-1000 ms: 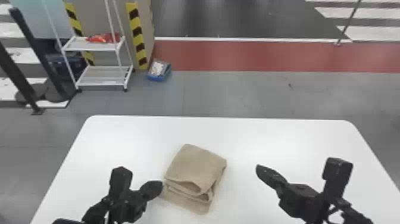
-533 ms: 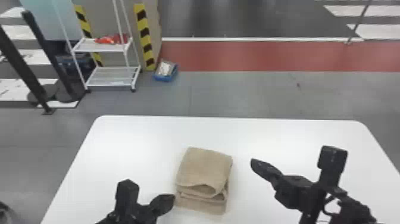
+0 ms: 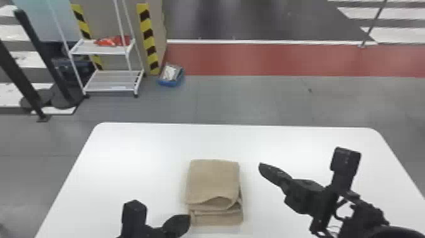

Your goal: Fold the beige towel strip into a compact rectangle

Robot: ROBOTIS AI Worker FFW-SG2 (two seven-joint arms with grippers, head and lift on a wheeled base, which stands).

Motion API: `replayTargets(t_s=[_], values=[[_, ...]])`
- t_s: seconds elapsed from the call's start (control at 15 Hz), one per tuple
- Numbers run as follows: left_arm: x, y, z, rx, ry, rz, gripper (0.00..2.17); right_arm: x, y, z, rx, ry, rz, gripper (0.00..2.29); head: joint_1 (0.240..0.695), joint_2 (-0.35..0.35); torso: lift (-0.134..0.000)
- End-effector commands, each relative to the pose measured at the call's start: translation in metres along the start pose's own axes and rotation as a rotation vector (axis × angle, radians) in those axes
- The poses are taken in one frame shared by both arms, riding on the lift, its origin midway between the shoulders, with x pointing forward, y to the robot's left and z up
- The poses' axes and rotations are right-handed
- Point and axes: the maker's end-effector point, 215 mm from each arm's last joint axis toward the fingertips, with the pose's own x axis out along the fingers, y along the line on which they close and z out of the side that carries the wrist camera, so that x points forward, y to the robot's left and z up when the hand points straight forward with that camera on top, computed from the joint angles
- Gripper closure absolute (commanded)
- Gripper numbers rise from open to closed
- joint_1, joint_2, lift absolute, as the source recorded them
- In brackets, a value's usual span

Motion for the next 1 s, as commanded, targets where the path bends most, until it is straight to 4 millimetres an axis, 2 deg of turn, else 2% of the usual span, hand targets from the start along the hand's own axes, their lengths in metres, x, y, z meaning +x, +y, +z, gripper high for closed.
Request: replayTargets(t_s=[0.0,0.07,0.13,0.33,0.4,0.47,0.53,0.67,0.8,0.87,0.93], values=[[-0.003,-0.004,0.009,0.006,-0.018,-0.002,1.68,0.006,-0.005,-0.003,-0.013,0.007,-0.014,1.59,0.695,-0.014,0.0],[-0.006,-0.002,0.018,0.006,-0.037,-0.002,1.68,0.008,-0.011,-0.005,-0.03,-0.001,-0.03,1.59,0.695,-0.018,0.0],[-0.013,0.003,0.03,-0.005,-0.066,0.001,1.68,0.016,-0.008,-0.009,-0.048,-0.017,-0.018,1.59,0.695,-0.019,0.0],[-0.03,0.015,0.037,-0.02,-0.089,0.012,1.68,0.033,0.006,-0.02,-0.132,-0.047,-0.005,1.58,0.695,0.007,0.0],[-0.035,0.013,0.037,-0.033,-0.097,0.002,1.68,0.035,0.012,-0.024,-0.172,-0.034,0.0,1.33,0.695,0.02,0.0],[-0.04,0.011,0.034,-0.041,-0.091,-0.006,1.68,0.034,0.021,-0.02,-0.241,-0.031,0.018,0.63,0.695,0.036,0.0],[-0.044,0.008,0.026,-0.044,-0.065,-0.007,1.68,0.032,0.033,-0.015,-0.321,-0.013,0.046,0.21,0.695,0.048,0.0],[-0.043,0.008,0.025,-0.05,-0.058,-0.007,1.68,0.02,0.057,-0.005,-0.439,0.131,0.118,0.12,0.695,0.093,0.0],[-0.043,0.01,0.022,-0.059,-0.046,-0.003,1.68,0.015,0.066,-0.013,-0.552,0.259,0.132,0.13,0.695,0.119,0.0],[-0.044,0.013,0.022,-0.059,-0.044,0.004,1.68,0.015,0.073,-0.008,-0.613,0.285,0.158,0.13,0.695,0.126,0.0],[-0.045,0.016,0.021,-0.056,-0.041,0.012,1.68,0.014,0.072,0.0,-0.668,0.299,0.149,0.13,0.695,0.138,0.0]])
